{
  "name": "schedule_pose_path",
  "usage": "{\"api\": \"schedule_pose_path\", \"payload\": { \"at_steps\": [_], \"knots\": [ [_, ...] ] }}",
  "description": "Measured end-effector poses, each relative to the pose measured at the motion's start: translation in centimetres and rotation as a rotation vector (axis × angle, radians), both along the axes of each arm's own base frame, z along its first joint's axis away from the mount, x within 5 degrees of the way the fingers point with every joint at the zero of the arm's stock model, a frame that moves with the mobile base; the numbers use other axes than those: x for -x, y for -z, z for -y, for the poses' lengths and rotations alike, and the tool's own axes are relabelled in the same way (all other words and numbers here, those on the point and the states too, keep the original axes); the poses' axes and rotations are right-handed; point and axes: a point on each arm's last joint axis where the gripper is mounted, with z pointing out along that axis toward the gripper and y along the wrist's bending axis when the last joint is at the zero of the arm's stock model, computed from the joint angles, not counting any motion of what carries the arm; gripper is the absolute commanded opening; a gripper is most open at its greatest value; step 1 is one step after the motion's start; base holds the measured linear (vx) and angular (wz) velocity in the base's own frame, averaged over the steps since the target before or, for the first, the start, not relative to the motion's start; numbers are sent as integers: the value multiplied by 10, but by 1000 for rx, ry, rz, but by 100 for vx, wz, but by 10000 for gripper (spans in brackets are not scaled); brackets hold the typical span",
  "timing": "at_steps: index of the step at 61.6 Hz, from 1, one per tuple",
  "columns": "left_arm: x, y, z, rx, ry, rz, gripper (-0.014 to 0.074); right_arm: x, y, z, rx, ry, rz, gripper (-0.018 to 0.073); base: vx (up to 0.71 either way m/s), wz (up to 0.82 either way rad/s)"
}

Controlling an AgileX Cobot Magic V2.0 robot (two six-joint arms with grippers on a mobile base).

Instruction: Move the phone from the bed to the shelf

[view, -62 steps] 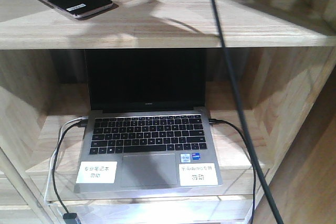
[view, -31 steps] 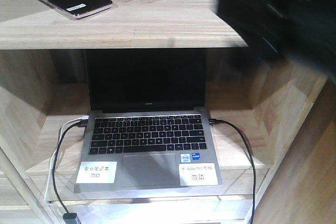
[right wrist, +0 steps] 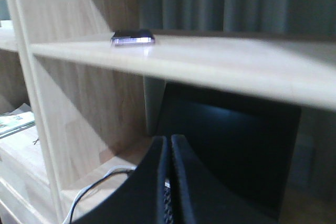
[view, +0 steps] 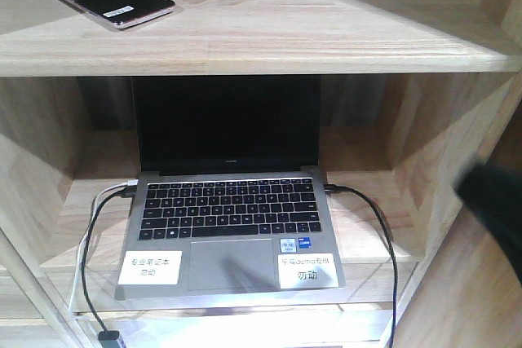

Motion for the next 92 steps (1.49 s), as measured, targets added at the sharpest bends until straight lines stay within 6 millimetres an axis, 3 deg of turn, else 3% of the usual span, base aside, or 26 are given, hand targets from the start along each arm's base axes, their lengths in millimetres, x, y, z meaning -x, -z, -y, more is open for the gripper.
{"api": "schedule_pose_path", "payload": {
  "at_steps": [13,26,92],
  "knots": [
    [0,0,0,0,0,0,1,20,32,12,-45,-4,2,-6,0,0],
    [0,0,0,0,0,0,1,24,47,14,-46,-3,-8,-6,0,0],
    [0,0,0,0,0,0,1,21,48,17,0,42,28,-6,0,0]
  ]
}}
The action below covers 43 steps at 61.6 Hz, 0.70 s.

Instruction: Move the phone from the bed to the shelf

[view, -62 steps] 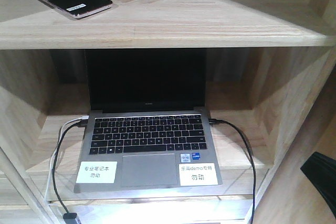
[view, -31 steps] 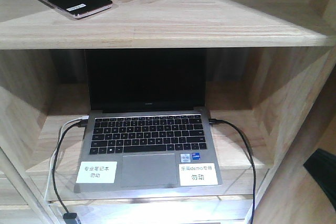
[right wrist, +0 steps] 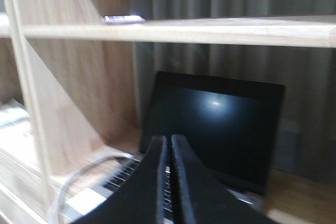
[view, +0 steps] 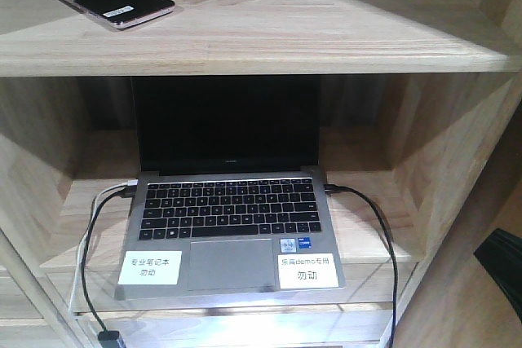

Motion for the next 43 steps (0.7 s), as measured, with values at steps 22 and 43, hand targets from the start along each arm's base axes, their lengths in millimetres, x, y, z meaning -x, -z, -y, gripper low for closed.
{"api": "schedule_pose_path", "payload": {
  "at_steps": [22,43],
  "knots": [
    [0,0,0,0,0,0,1,-3,4,5,-6,61,-51,-5,0,0],
    [0,0,0,0,0,0,1,-10,7,17,24,260,-81,-5,0,0]
  ]
}}
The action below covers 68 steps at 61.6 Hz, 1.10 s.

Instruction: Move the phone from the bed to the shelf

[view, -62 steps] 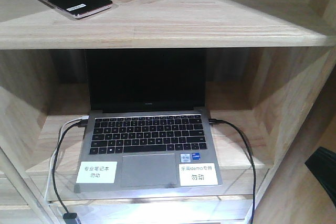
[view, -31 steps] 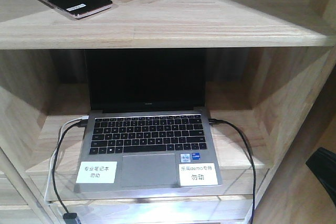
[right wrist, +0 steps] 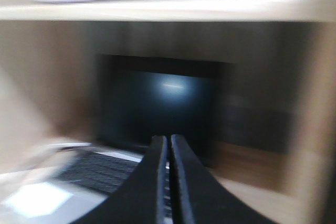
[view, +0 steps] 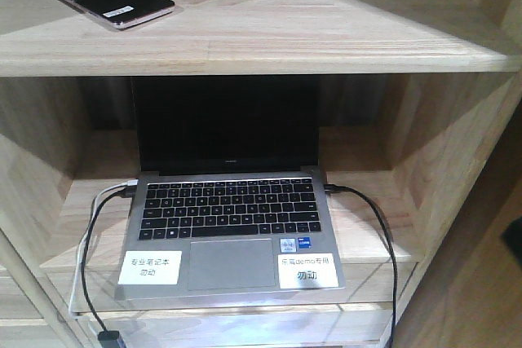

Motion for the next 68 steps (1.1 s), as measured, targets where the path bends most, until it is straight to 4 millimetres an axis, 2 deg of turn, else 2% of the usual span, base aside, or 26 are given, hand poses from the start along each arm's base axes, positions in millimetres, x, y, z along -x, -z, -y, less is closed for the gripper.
{"api": "schedule_pose_path", "payload": {
  "at_steps": [12,19,32,50,68],
  "knots": [
    [0,0,0,0,0,0,1,-4,5,14,19,199,-39,-5,0,0],
    [0,0,0,0,0,0,1,-1,16,19,20,272,-45,-5,0,0],
    [0,0,0,0,0,0,1,9,40,23,13,318,-13,-5,0,0],
    [0,0,0,0,0,0,1,10,80,23,18,324,-6,-5,0,0],
    [0,0,0,0,0,0,1,10,79,24,23,327,21,-5,0,0]
  ]
}}
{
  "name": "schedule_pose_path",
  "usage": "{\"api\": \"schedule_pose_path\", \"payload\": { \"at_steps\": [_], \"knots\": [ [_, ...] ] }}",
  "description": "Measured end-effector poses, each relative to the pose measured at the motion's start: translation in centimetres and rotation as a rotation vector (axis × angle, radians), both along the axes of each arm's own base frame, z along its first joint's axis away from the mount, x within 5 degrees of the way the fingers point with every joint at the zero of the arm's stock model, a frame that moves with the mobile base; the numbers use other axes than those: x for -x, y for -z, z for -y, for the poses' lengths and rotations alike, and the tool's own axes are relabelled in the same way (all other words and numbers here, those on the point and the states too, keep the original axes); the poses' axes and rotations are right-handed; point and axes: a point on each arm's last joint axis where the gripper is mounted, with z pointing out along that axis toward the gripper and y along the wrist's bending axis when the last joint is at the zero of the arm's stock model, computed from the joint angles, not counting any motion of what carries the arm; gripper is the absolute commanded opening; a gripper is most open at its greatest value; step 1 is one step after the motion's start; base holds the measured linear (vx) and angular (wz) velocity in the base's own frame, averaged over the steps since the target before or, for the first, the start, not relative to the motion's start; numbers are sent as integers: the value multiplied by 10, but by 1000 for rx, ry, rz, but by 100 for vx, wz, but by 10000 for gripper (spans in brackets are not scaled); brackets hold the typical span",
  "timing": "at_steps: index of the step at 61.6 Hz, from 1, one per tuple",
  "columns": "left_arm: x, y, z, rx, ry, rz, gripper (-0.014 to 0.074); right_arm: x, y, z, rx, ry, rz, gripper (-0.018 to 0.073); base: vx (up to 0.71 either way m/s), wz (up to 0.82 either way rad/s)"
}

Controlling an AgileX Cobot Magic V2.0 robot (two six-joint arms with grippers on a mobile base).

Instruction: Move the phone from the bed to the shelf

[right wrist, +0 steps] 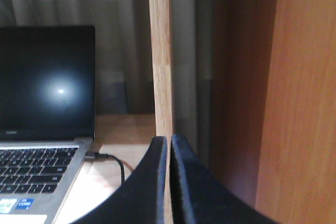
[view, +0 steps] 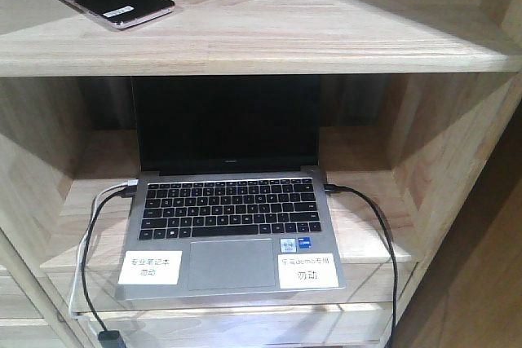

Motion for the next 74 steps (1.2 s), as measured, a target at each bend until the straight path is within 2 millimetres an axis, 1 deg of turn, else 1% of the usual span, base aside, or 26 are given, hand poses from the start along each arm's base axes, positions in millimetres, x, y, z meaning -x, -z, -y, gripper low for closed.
{"api": "schedule_pose_path", "payload": {
  "at_steps": [74],
  "knots": [
    [0,0,0,0,0,0,1,0,0,0,0,0,3,-5,0,0]
  ]
}}
